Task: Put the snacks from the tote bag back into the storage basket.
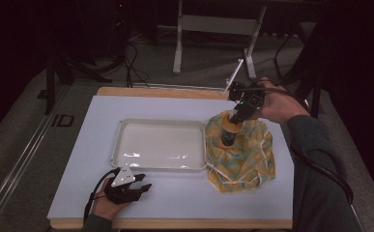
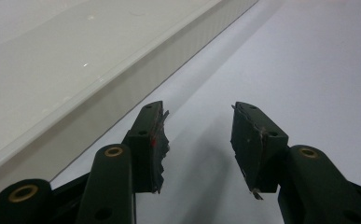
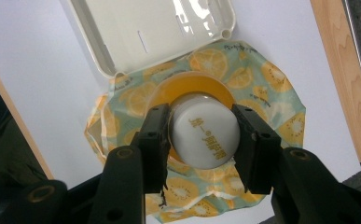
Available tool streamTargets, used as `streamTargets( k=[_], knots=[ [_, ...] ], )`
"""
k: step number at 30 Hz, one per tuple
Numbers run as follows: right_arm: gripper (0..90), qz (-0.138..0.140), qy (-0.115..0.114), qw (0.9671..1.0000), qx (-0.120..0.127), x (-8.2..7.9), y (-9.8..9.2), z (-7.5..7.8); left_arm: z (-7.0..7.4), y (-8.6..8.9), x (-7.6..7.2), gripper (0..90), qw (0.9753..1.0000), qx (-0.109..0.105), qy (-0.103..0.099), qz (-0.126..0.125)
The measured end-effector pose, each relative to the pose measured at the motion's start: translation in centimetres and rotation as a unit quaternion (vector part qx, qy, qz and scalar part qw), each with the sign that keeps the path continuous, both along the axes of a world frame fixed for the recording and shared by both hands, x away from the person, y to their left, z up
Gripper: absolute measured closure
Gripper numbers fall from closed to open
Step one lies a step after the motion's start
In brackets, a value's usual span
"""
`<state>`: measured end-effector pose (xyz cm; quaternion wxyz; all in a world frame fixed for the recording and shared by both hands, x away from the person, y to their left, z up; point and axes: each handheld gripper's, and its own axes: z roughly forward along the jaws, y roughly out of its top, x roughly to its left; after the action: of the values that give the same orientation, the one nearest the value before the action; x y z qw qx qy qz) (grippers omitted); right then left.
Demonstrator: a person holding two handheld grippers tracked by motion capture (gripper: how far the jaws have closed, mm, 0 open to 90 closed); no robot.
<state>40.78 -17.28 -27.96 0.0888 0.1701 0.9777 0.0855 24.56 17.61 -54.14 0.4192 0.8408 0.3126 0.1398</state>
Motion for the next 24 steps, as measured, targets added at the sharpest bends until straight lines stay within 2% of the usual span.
streamTargets(
  k=[11,24],
  knots=[
    [59.0,0.014,-0.001,0.9999,-0.005,-0.4,1.4,0.1,0.0,0.0,0.0,54.4,1.0,0.0,0.001,0.0],
    [59.0,0.031,-0.007,0.9994,0.011,-0.8,3.0,0.2,0.0,0.0,0.0,54.4,1.0,-0.001,0.001,-0.002]
  ],
)
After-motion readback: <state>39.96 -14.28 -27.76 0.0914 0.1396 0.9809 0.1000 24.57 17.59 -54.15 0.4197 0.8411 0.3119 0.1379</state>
